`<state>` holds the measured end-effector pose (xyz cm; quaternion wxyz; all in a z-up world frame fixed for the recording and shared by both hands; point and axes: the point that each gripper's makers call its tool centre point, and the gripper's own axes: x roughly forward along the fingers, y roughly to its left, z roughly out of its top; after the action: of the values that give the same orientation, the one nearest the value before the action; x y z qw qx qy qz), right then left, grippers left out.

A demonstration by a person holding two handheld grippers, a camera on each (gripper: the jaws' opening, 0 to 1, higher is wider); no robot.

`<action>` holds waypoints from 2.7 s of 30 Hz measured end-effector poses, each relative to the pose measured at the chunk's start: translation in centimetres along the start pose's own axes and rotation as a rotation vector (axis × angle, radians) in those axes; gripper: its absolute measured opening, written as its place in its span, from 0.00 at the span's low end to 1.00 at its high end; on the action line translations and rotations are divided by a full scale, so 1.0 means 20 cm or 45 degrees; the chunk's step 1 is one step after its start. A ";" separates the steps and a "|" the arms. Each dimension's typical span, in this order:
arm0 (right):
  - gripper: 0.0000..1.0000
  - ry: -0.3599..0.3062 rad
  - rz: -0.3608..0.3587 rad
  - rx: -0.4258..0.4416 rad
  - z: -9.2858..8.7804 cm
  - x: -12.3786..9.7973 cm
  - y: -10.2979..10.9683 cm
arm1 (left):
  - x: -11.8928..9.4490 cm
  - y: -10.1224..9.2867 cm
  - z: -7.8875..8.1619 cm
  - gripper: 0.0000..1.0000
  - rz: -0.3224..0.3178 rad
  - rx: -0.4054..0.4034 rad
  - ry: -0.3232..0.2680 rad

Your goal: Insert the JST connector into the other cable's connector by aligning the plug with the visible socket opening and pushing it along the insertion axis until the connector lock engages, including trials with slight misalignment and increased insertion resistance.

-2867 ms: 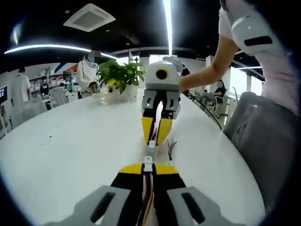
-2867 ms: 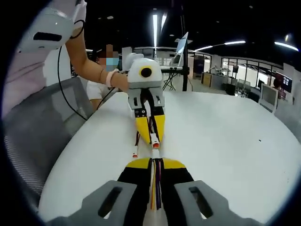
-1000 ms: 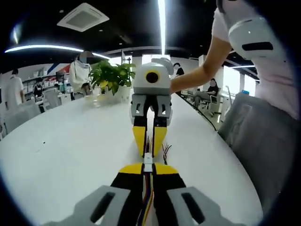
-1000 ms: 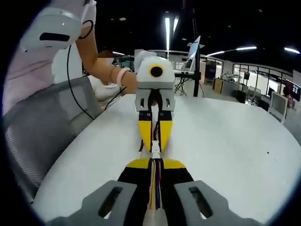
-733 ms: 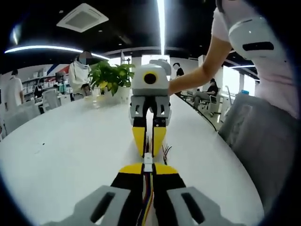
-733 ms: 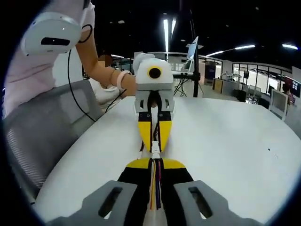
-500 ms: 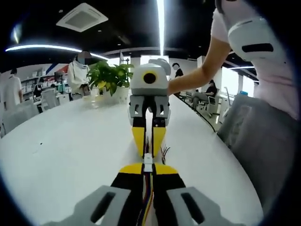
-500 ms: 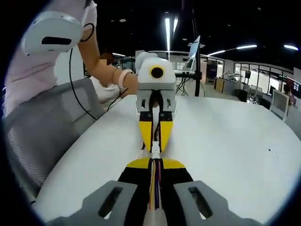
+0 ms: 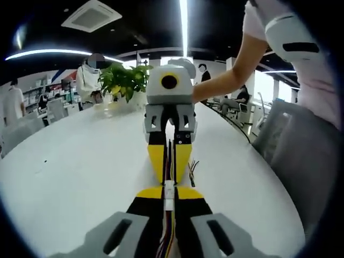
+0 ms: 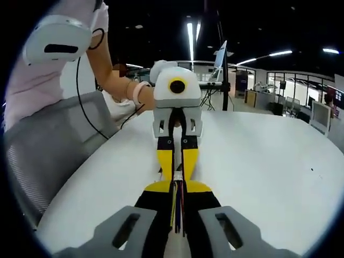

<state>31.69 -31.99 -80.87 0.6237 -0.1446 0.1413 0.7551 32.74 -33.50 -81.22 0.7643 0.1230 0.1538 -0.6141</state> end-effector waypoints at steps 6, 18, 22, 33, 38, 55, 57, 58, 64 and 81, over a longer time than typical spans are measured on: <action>0.03 0.011 -0.007 0.007 -0.04 0.00 -0.02 | 0.05 0.00 -0.02 0.00 0.005 0.002 0.011; 0.03 0.051 -0.041 0.052 -0.15 0.01 -0.05 | 0.10 0.02 -0.08 0.01 0.037 -0.017 0.063; 0.04 0.056 -0.049 0.061 -0.17 0.00 -0.04 | 0.09 0.02 -0.09 0.02 0.038 -0.019 0.062; 0.04 0.065 -0.071 0.061 -0.19 0.01 -0.05 | 0.08 0.00 -0.10 0.09 0.049 -0.026 0.061; 0.04 0.070 -0.072 0.078 -0.20 0.01 -0.04 | 0.08 0.00 -0.06 0.13 0.064 -0.032 0.040; 0.16 0.053 -0.152 0.123 -0.12 -0.04 -0.06 | -0.05 -0.03 0.10 0.21 0.116 -0.049 -0.036; 0.18 0.048 -0.155 0.120 -0.10 -0.05 -0.05 | -0.07 -0.04 0.12 0.21 0.125 -0.031 -0.033; 0.19 0.048 -0.155 0.115 -0.09 -0.05 -0.04 | -0.08 -0.05 0.12 0.21 0.126 -0.020 -0.026; 0.21 0.049 -0.155 0.059 -0.04 -0.07 0.03 | -0.12 -0.11 0.12 0.22 0.104 0.003 0.011; 0.18 0.037 -0.135 0.112 -0.09 -0.08 0.18 | -0.10 -0.25 -0.05 0.17 0.033 0.109 0.128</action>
<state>28.50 -34.74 -81.75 0.6664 -0.1352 0.1754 0.7119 27.45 -32.43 -81.47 0.7575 0.1880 0.1640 -0.6032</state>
